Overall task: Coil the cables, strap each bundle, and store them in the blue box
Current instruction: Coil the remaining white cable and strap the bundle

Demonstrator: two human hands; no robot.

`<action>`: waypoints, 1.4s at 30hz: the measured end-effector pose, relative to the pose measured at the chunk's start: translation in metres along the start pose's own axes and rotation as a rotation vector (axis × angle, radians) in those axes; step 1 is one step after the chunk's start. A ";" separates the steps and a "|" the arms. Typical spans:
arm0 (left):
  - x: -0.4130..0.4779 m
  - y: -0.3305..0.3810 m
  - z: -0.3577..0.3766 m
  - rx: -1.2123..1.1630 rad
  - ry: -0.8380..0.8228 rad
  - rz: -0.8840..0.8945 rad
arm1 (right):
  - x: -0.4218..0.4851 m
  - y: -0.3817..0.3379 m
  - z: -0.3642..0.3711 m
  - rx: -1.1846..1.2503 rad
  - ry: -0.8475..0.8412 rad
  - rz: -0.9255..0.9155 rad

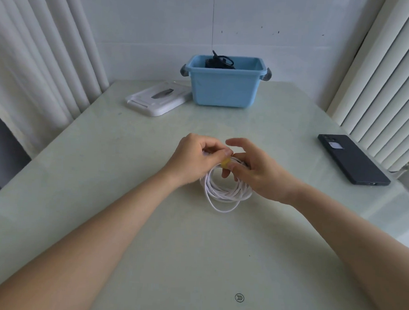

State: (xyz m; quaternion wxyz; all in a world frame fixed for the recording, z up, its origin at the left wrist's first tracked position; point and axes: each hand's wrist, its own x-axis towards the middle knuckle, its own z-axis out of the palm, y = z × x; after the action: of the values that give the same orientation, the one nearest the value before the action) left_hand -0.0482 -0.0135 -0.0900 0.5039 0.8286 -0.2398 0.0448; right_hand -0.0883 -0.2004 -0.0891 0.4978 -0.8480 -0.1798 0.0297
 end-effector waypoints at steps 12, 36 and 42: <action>-0.007 -0.005 -0.018 -0.147 -0.267 -0.038 | 0.004 -0.002 -0.004 -0.199 0.018 0.019; 0.026 -0.010 -0.026 -0.259 0.253 -0.295 | 0.055 -0.011 -0.023 -0.032 0.191 0.216; 0.104 -0.002 -0.060 0.091 0.280 -0.097 | 0.116 -0.040 -0.082 0.202 0.280 0.199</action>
State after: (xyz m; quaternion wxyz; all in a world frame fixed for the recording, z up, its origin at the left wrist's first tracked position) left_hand 0.0545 0.0018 -0.0293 0.4957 0.8469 -0.1248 0.1464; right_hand 0.0279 -0.2123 0.0014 0.5950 -0.8032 -0.0203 -0.0215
